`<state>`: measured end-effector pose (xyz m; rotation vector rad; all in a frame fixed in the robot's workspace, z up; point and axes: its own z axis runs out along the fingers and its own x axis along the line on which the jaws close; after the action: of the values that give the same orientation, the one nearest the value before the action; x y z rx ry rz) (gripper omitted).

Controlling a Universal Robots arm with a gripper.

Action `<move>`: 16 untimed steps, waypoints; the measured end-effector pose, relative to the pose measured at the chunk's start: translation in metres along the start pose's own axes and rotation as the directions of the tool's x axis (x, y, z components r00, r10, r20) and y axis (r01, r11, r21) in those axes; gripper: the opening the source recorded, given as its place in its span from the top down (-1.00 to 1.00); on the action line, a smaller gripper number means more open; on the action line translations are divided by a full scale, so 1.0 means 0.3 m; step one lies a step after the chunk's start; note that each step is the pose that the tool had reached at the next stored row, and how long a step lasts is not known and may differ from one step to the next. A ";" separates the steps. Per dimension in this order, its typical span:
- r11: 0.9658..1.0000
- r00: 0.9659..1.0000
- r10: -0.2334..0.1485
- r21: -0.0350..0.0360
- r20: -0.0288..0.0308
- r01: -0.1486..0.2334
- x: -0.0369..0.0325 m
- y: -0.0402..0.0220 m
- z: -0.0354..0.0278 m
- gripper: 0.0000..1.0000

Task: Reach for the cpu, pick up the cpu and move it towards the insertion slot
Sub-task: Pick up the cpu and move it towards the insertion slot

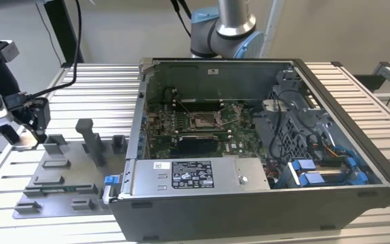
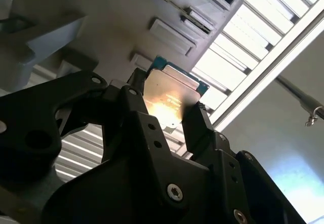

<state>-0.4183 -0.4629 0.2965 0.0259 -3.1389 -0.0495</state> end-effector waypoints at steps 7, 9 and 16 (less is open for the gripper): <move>1.000 1.000 0.000 0.000 0.000 0.000 0.000 0.001 -0.025 1.00; 1.000 1.000 0.000 0.000 0.000 0.000 0.000 0.001 -0.035 1.00; 1.000 1.000 0.000 0.000 0.000 0.000 0.000 0.002 -0.067 1.00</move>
<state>-0.4183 -0.4630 0.3167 0.0261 -3.1390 -0.0495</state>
